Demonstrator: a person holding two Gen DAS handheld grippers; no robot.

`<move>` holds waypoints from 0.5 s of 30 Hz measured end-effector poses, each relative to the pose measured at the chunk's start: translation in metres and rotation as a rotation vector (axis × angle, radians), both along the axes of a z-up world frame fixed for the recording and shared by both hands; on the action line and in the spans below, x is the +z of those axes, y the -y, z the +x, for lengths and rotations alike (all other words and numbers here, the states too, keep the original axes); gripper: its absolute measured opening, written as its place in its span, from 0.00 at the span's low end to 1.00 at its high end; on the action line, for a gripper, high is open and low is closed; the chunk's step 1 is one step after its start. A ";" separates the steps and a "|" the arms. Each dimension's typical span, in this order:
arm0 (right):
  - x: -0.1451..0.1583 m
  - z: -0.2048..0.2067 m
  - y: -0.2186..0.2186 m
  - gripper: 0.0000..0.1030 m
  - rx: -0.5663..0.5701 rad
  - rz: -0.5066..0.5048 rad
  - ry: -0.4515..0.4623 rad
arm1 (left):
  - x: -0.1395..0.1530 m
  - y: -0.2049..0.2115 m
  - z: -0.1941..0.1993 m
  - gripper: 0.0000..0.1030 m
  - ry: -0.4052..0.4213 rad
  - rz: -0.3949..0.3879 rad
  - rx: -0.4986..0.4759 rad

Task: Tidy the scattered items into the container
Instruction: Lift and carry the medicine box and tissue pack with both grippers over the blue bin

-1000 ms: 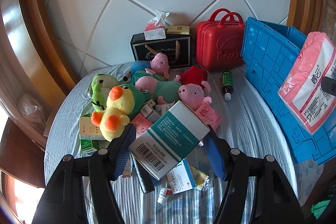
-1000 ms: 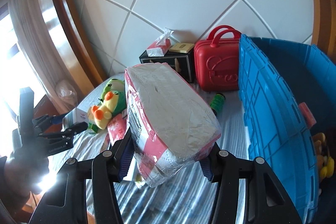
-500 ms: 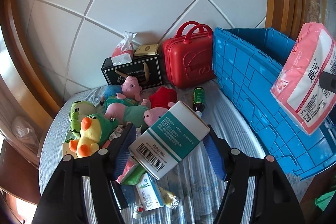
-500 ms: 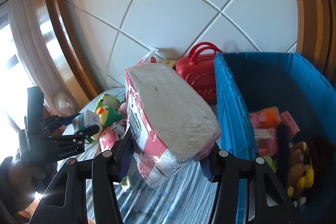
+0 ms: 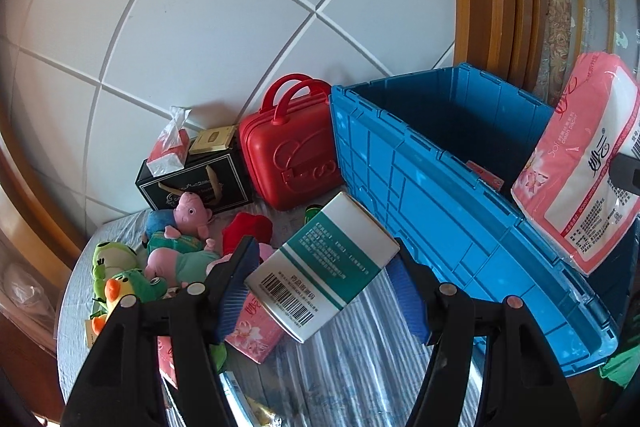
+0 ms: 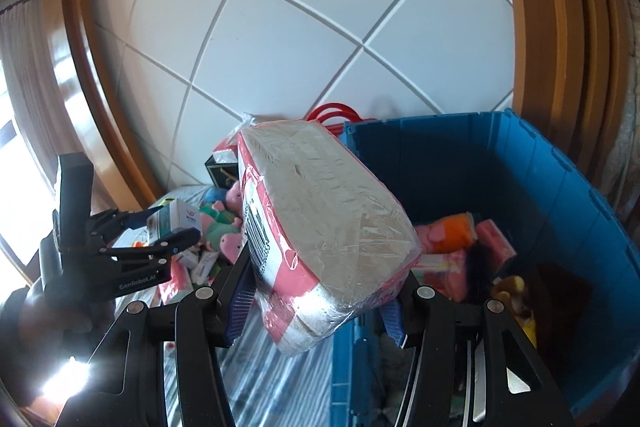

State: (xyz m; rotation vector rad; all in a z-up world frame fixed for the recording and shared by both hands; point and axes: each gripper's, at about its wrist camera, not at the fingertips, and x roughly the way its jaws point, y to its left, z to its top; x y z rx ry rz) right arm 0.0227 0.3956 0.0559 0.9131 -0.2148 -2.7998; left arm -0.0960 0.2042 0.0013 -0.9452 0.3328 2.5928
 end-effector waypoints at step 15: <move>0.008 0.022 -0.074 0.52 -0.140 -0.018 -0.032 | 0.030 -0.090 0.001 0.63 -0.057 -0.003 -0.140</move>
